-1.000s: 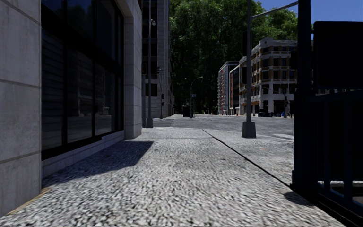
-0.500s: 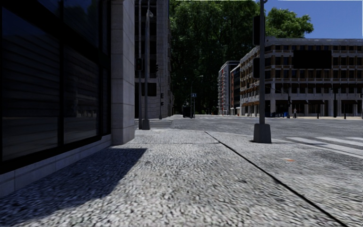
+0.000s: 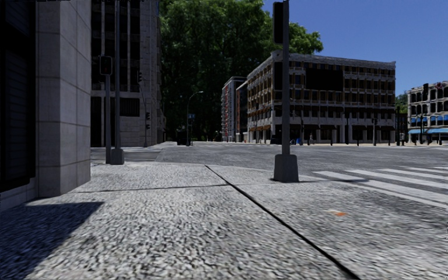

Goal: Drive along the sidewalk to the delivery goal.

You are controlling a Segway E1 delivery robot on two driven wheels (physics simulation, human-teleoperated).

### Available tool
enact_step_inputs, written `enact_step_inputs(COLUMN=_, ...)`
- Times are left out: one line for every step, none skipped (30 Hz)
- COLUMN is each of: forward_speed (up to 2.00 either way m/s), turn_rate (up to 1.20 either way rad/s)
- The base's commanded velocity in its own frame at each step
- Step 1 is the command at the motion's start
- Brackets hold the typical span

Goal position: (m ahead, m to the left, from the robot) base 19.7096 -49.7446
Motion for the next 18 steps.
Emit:
enact_step_inputs(forward_speed=2.00, turn_rate=-0.59)
enact_step_inputs(forward_speed=2.00, turn_rate=-0.59)
enact_step_inputs(forward_speed=2.00, turn_rate=-0.59)
enact_step_inputs(forward_speed=2.00, turn_rate=-0.62)
enact_step_inputs(forward_speed=2.00, turn_rate=-0.62)
enact_step_inputs(forward_speed=2.00, turn_rate=-0.63)
enact_step_inputs(forward_speed=2.00, turn_rate=-0.63)
enact_step_inputs(forward_speed=2.00, turn_rate=-0.63)
enact_step_inputs(forward_speed=2.00, turn_rate=-0.63)
enact_step_inputs(forward_speed=2.00, turn_rate=-0.63)
enact_step_inputs(forward_speed=2.00, turn_rate=-0.63)
enact_step_inputs(forward_speed=2.00, turn_rate=-0.63)
enact_step_inputs(forward_speed=2.00, turn_rate=-0.63)
enact_step_inputs(forward_speed=2.00, turn_rate=-0.63)
enact_step_inputs(forward_speed=2.00, turn_rate=-0.63)
enact_step_inputs(forward_speed=2.00, turn_rate=-0.63)
enact_step_inputs(forward_speed=2.00, turn_rate=-0.64)
enact_step_inputs(forward_speed=2.00, turn_rate=-0.64)
